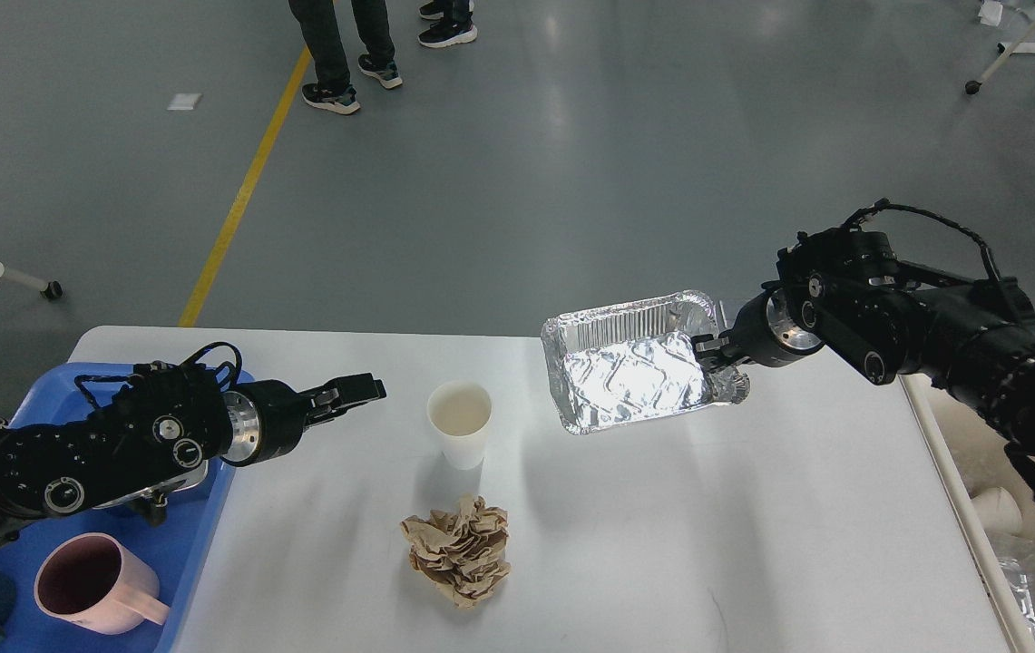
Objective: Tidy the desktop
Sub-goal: 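Grasp the white paper cup with the left gripper, then lift the paper cup and place it into the held foil tray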
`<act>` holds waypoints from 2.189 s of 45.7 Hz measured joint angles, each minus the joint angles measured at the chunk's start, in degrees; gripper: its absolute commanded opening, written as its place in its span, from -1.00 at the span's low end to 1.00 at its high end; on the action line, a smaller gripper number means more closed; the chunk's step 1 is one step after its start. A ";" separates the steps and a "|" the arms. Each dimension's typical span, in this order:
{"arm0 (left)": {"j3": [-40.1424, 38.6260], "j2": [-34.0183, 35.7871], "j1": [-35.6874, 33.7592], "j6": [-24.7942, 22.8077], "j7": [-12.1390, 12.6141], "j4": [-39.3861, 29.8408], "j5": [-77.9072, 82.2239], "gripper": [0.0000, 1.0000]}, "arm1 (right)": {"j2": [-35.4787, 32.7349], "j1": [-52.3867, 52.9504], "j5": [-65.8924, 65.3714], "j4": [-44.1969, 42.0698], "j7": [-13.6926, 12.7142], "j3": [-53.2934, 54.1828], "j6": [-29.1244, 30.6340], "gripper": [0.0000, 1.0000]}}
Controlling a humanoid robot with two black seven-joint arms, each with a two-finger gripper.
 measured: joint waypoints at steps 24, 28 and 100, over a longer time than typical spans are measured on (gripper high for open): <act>0.29 -9.47 -0.15 -0.08 -0.31 5.62 -0.02 0.57 | 0.25 -0.08 0.01 1.31 0.03 0.08 0.00 -1.00; 0.29 -11.36 -0.17 -0.08 -0.28 6.93 0.00 0.55 | 0.09 -0.08 0.06 1.27 0.00 0.08 -0.04 -1.00; 14.08 4.10 -20.70 -5.39 -2.11 -4.33 -3.00 -1.00 | 0.31 -0.37 0.88 1.06 -0.02 0.02 -0.18 -1.00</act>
